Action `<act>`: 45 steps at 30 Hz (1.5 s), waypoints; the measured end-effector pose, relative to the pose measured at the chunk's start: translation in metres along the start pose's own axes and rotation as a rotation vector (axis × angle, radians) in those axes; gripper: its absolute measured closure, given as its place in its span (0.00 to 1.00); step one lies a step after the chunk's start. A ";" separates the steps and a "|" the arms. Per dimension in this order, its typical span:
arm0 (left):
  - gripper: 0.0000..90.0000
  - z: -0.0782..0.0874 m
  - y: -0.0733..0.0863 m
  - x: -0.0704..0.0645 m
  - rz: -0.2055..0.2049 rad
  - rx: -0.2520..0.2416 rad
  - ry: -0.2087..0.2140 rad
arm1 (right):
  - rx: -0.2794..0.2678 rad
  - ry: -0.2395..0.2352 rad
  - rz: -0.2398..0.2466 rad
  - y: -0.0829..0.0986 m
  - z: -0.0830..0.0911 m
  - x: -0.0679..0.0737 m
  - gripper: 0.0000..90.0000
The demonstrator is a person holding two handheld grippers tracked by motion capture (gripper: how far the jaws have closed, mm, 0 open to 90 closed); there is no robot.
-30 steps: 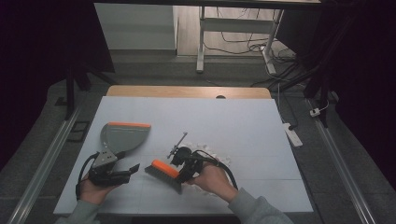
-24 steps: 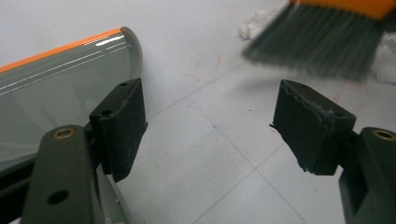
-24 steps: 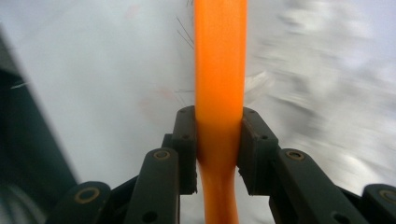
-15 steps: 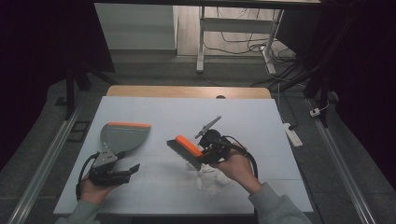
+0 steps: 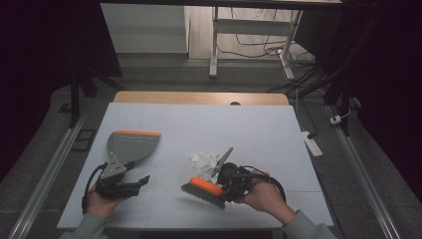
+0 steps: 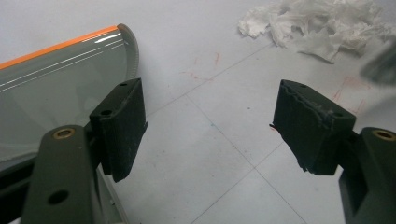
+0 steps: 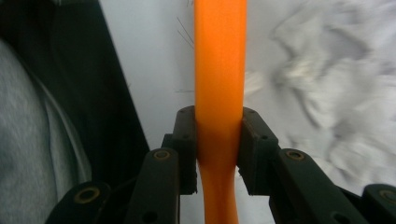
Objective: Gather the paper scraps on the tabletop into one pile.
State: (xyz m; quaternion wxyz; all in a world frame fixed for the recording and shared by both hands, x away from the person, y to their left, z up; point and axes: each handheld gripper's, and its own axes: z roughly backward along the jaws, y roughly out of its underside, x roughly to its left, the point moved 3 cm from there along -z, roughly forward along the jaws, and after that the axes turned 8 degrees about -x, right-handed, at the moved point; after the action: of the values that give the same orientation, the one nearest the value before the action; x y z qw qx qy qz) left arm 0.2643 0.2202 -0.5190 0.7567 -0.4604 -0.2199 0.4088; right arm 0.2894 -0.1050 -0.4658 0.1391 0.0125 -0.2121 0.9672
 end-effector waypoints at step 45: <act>0.29 -0.002 0.002 -0.001 -0.002 0.010 0.004 | 0.109 0.142 0.193 0.006 0.002 -0.066 0.79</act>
State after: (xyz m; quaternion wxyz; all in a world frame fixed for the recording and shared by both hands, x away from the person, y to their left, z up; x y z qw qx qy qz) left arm 0.2648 0.2187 -0.5217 0.7597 -0.4575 -0.2167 0.4082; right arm 0.3508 -0.1285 -0.4721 0.0594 -0.0692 -0.1492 0.9846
